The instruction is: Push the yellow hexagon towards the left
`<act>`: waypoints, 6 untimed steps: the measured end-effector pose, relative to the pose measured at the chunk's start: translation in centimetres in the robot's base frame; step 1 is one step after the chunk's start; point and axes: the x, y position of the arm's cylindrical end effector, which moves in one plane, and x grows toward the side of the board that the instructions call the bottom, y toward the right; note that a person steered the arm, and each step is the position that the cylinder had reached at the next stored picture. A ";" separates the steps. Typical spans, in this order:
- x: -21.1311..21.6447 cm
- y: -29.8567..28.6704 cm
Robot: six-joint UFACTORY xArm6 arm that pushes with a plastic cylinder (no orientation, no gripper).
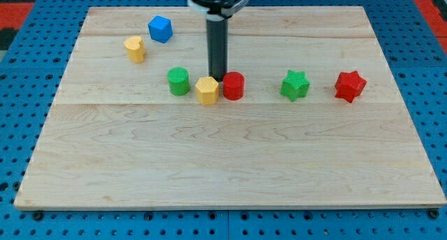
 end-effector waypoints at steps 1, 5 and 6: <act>2.7 -0.7; 7.7 -9.5; 7.0 -9.1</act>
